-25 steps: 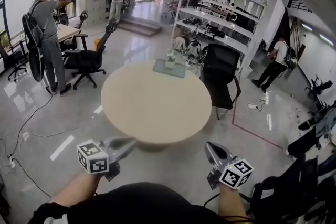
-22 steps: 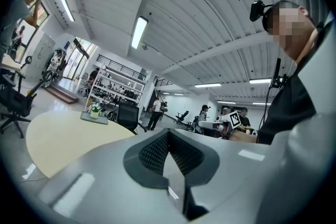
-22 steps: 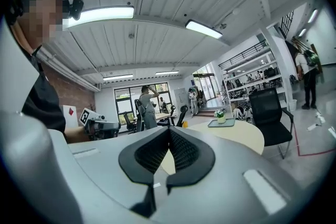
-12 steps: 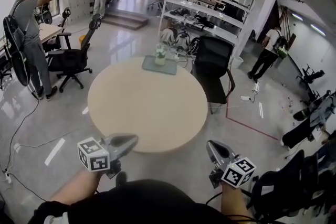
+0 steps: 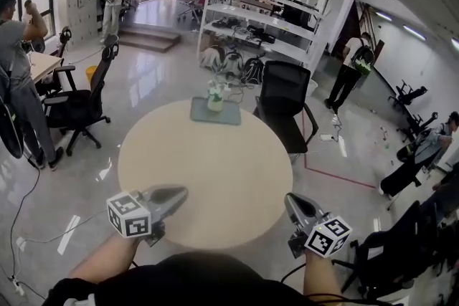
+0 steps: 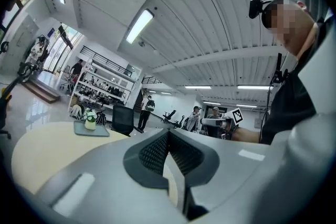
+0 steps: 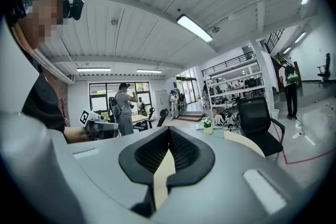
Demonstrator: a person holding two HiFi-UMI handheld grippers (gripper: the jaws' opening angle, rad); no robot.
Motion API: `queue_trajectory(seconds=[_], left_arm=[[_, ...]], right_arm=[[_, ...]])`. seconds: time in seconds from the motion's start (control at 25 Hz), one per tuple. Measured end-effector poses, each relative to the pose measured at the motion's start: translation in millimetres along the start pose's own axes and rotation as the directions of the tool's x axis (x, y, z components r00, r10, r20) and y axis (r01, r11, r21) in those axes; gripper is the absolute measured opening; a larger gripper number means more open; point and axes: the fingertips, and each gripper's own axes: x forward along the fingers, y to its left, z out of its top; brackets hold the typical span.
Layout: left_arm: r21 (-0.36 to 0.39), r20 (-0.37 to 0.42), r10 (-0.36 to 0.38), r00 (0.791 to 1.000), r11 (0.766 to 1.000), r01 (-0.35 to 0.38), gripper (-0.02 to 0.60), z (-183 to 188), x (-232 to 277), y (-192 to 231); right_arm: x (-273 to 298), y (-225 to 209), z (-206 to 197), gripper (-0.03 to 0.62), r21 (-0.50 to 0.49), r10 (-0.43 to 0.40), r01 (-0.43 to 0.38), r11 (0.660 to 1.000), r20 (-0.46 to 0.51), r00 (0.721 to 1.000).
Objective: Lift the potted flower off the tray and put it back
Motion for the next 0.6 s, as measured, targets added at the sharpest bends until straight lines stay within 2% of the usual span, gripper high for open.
queue_trajectory(seconds=[0.32, 0.6], left_arm=[[-0.018, 0.001, 0.006, 1.000, 1.000, -0.006, -0.002, 16.5, -11.1, 82.0], [-0.019, 0.009, 0.076, 0.997, 0.997, -0.075, -0.002, 21.6, 20.8, 128.9]], right_arm=[[81.4, 9.9, -2.2, 0.015, -0.002, -0.005, 0.005, 1.000, -0.045, 0.999], [123.0, -31.7, 5.5, 0.015, 0.002, 0.029, -0.029, 1.000, -0.052, 0.998]])
